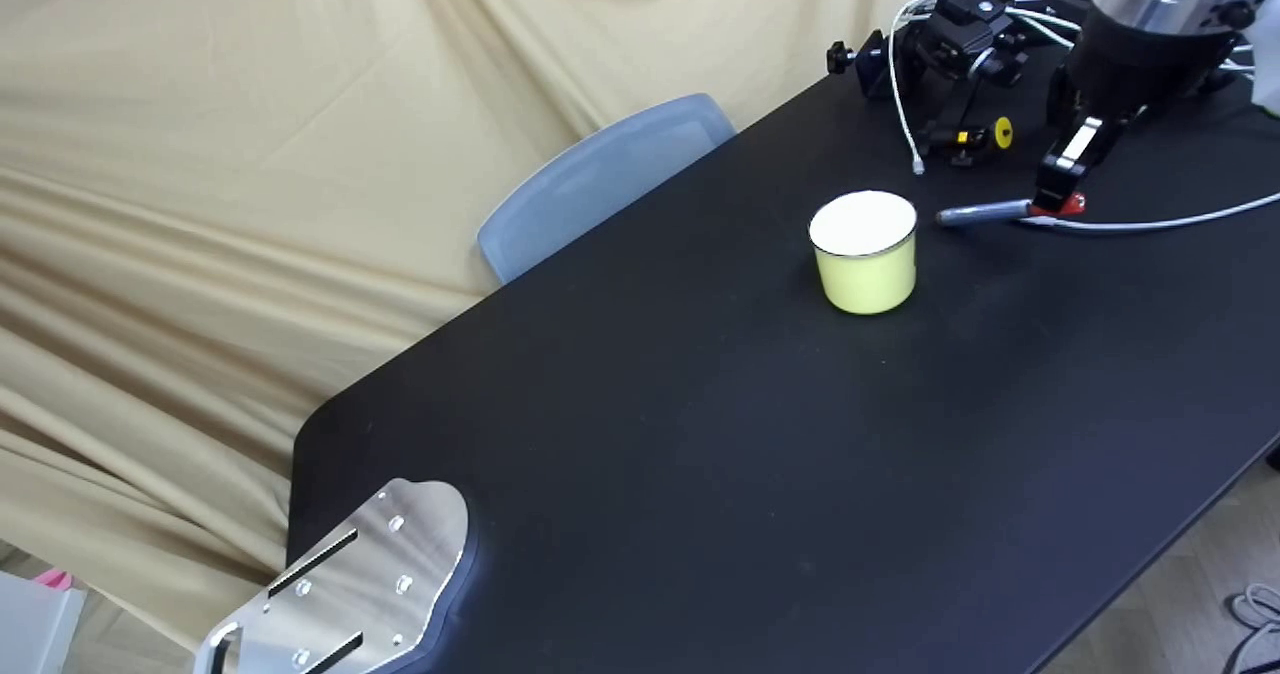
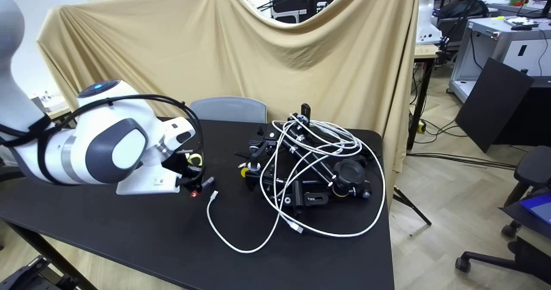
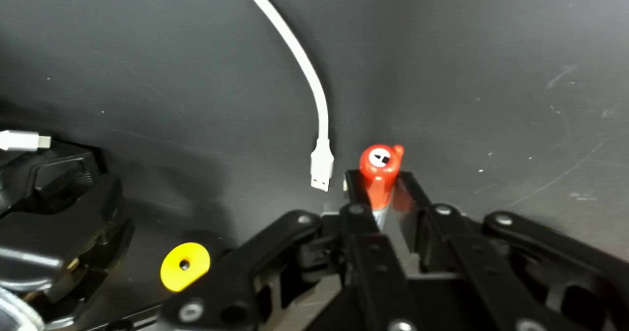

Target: Take out the red marker from the yellow mug and place it on the table

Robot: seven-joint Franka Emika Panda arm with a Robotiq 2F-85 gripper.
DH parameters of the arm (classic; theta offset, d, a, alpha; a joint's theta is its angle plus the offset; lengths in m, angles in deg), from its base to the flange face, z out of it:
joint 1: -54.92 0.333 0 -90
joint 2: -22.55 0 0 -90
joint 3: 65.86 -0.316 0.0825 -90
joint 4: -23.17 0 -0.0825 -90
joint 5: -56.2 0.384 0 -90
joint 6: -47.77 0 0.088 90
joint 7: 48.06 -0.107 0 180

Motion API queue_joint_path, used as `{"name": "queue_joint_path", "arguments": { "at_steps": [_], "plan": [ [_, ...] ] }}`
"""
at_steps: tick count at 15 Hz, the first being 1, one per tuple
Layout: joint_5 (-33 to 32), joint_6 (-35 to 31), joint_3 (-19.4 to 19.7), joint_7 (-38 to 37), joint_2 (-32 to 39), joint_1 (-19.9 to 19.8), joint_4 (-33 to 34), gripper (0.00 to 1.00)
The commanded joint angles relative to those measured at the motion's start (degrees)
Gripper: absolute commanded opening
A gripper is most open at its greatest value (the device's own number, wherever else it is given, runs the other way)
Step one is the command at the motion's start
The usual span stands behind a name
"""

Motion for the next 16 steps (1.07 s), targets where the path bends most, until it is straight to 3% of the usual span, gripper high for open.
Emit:
{"name": "queue_joint_path", "arguments": {
  "at_steps": [1,2,3,6,9,12,15,16],
  "plan": [
    [1.23,-1.94,3.59,-0.25,5.29,6.22,2.95,0.05],
    [1.60,-1.95,4.23,-0.53,6.16,7.56,3.44,0.05],
    [1.73,-1.54,3.70,-0.79,6.96,7.83,3.81,0.45],
    [2.90,0.05,4.14,-1.12,7.32,9.96,4.34,0.58],
    [4.19,2.51,7.18,-1.16,5.15,14.17,3.98,0.80],
    [6.03,7.60,17.12,-3.27,1.58,24.89,3.63,0.98],
    [2.74,16.55,29.42,-9.78,-0.56,37.64,5.33,1.00],
    [2.23,22.50,29.96,-11.92,-1.85,39.23,6.04,1.00]
  ]
}}
